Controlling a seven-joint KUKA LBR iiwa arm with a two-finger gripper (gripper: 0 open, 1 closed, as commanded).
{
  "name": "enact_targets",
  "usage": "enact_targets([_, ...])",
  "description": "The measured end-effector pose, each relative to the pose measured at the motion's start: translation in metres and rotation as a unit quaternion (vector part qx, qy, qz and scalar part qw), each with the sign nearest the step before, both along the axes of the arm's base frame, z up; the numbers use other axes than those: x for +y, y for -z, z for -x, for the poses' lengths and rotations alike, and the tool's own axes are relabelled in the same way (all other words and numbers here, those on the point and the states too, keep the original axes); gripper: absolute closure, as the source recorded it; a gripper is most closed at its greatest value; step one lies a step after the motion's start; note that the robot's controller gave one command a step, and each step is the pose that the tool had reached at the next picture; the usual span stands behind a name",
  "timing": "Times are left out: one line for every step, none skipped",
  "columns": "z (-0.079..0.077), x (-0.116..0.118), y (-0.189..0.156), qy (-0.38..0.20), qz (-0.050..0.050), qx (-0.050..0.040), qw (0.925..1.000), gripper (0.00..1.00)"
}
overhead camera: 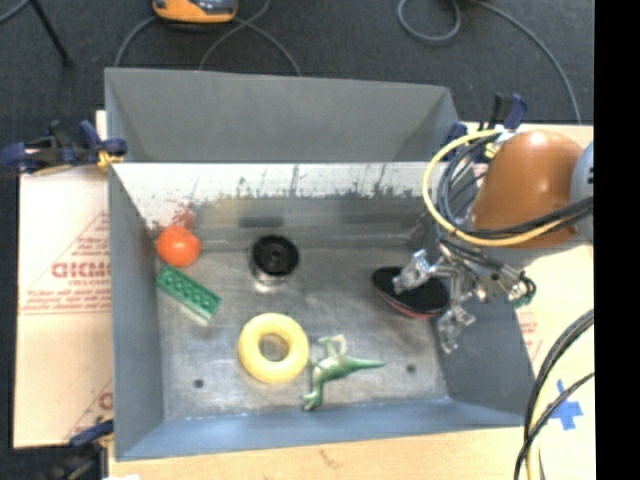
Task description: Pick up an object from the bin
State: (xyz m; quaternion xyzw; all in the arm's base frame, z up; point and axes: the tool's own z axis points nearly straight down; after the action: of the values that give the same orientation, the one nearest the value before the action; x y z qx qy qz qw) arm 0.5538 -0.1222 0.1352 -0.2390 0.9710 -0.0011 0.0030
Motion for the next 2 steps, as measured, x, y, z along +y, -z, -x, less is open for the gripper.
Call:
enact_targets([0.002, 0.006, 0.032, -0.012, -0.001, 0.0032, 0.9999, 0.00])
enact_targets([-0.047, -0.020, 0.016, 0.053, -0.002, 0.0021, 0.9986, 0.00])
